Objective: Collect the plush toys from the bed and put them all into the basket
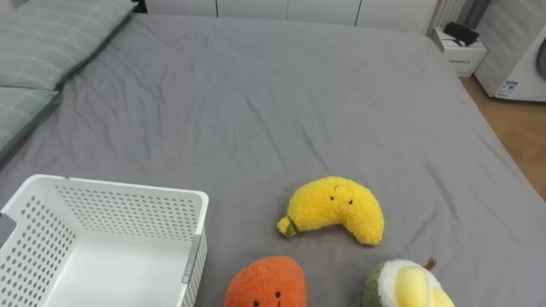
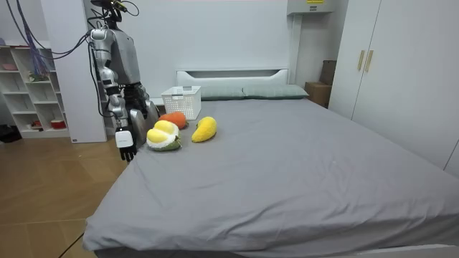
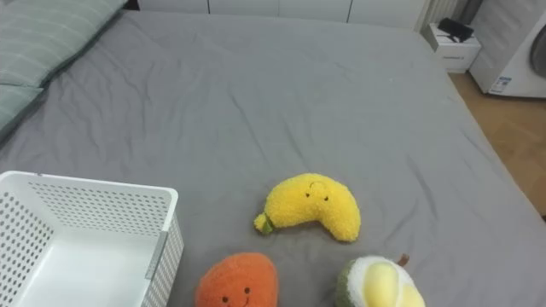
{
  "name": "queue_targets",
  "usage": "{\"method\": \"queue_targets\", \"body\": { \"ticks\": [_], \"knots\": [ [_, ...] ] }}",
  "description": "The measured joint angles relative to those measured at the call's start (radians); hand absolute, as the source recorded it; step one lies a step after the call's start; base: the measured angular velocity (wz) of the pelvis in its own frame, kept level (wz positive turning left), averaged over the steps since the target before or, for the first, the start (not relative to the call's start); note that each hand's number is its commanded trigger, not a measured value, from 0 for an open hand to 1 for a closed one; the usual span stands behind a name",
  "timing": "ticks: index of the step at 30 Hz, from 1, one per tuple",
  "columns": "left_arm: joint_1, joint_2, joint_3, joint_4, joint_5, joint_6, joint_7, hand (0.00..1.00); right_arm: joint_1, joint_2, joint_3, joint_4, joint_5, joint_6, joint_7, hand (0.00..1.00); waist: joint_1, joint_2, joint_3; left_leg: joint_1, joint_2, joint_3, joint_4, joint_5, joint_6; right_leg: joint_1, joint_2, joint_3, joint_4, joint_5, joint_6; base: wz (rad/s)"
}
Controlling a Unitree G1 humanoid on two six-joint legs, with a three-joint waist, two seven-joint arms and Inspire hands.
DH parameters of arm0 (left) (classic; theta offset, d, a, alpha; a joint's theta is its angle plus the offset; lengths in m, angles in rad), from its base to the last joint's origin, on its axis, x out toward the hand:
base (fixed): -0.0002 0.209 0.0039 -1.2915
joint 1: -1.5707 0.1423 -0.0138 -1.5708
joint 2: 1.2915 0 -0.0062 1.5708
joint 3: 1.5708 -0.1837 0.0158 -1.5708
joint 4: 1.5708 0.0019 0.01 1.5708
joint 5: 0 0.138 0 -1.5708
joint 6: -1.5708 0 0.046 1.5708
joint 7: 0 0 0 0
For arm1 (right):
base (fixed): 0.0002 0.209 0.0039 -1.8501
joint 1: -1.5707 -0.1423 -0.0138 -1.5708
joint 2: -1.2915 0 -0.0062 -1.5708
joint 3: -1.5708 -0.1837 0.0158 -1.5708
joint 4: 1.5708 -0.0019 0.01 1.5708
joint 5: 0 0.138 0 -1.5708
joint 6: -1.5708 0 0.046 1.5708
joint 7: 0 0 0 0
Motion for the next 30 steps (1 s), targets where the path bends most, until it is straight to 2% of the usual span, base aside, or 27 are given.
{"method": "queue_targets", "body": {
  "ticks": [13, 16, 18, 22, 26, 30],
  "knots": [
    [-0.002, 0.000, -0.001, 0.001, 0.002, -0.016, 0.000, 0.00, 0.000, 0.000, -0.002, 0.000, 0.037, -0.005, -0.006, 0.00, -0.002, 0.002, 0.0001, 0.000, 0.000, 0.004, 0.000, 0.000, 0.000, 0.001, 0.000, -0.004, 0.000, 0.000, 0.000, 0.00],
    [-0.001, 0.000, -0.001, 0.002, 0.002, -0.019, -0.001, 0.00, 0.002, 0.001, -0.013, 0.000, 0.056, -0.016, -0.023, 0.00, -0.005, 0.006, 0.0013, -0.001, 0.000, 0.004, 0.000, 0.000, 0.000, 0.000, 0.000, -0.003, 0.000, 0.000, 0.000, 0.00],
    [-0.001, 0.001, 0.000, 0.003, -0.002, -0.033, 0.000, 0.00, 0.003, 0.002, -0.040, 0.000, 0.087, -0.025, -0.032, 0.00, -0.010, 0.003, 0.0055, -0.003, 0.000, 0.003, 0.000, 0.000, 0.000, -0.003, 0.000, -0.004, 0.000, 0.000, 0.000, 0.00],
    [-0.004, 0.006, 0.002, 0.004, -0.003, -0.050, 0.002, 0.00, 0.013, 0.002, -0.059, 0.001, 0.195, -0.047, -0.049, 0.00, -0.020, 0.003, 0.0056, -0.001, 0.000, 0.002, -0.002, 0.000, 0.000, -0.003, 0.000, -0.002, 0.000, 0.000, 0.000, 0.00],
    [0.008, 0.010, 0.029, 0.003, -0.002, -0.056, 0.006, 0.00, 0.038, 0.001, -0.138, -0.026, 0.280, -0.066, -0.083, 0.00, -0.040, -0.005, 0.0046, 0.001, 0.000, 0.002, -0.001, 0.000, 0.000, -0.001, 0.000, -0.001, 0.000, 0.000, 0.000, 0.00],
    [0.012, 0.016, 0.095, 0.003, -0.018, -0.080, 0.010, 0.00, 0.038, -0.006, -0.242, -0.030, 0.344, -0.073, -0.101, 0.00, -0.062, -0.021, 0.0035, 0.002, 0.001, 0.004, 0.000, 0.000, 0.000, -0.002, 0.000, -0.002, -0.001, -0.001, 0.000, 0.00]
  ]
}}
